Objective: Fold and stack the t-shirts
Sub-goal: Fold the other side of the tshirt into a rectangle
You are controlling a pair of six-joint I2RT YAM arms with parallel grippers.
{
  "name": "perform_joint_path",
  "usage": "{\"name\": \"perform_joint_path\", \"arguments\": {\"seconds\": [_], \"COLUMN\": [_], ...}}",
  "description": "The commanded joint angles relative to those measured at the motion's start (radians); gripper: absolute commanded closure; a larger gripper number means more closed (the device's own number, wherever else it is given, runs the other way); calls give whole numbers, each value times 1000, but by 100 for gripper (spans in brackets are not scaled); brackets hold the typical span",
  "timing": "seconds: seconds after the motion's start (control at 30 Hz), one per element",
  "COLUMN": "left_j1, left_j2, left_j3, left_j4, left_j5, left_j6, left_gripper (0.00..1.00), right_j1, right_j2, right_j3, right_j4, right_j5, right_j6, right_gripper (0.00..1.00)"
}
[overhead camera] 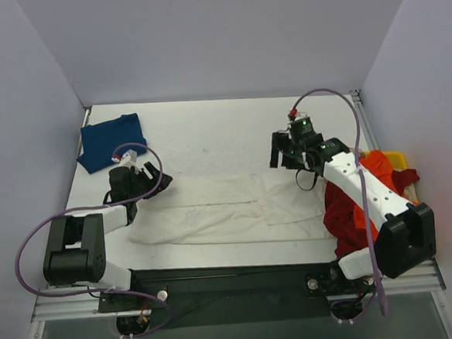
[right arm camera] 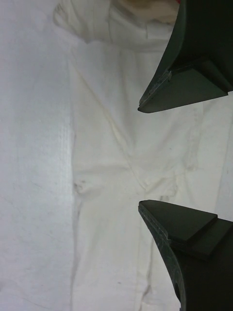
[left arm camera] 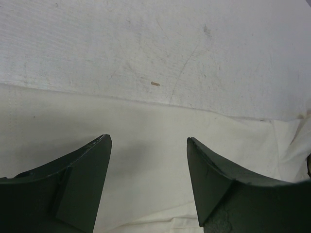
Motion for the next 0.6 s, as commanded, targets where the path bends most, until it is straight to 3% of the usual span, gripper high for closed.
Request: {"name": "perform_joint_path", "arguments": {"seconds": [0.0, 0.17, 0.4, 0.53, 0.57], "left_j1": [6, 8, 21, 25, 26], "left_j2": [33, 53, 62, 87, 104], "left_j3": [32, 46, 48, 58, 60], "left_j4": [59, 43, 31, 31, 37], "left_j5": [20, 5, 2, 6, 9], "left_j6": [-16, -19, -22, -34, -45], "left_gripper": [26, 26, 26, 26, 26], "right_j1": [-99, -228, -300, -315, -317], "right_j2": [73, 203, 331, 362, 374], "right_j3": [72, 138, 159, 138, 138], "right_j4": [-37, -37, -37, -36, -37], "right_j5": [43, 19, -18, 6, 34], "right_j6": [-48, -73, -82, -73, -70], "right_gripper": [26, 26, 28, 34, 39]}}
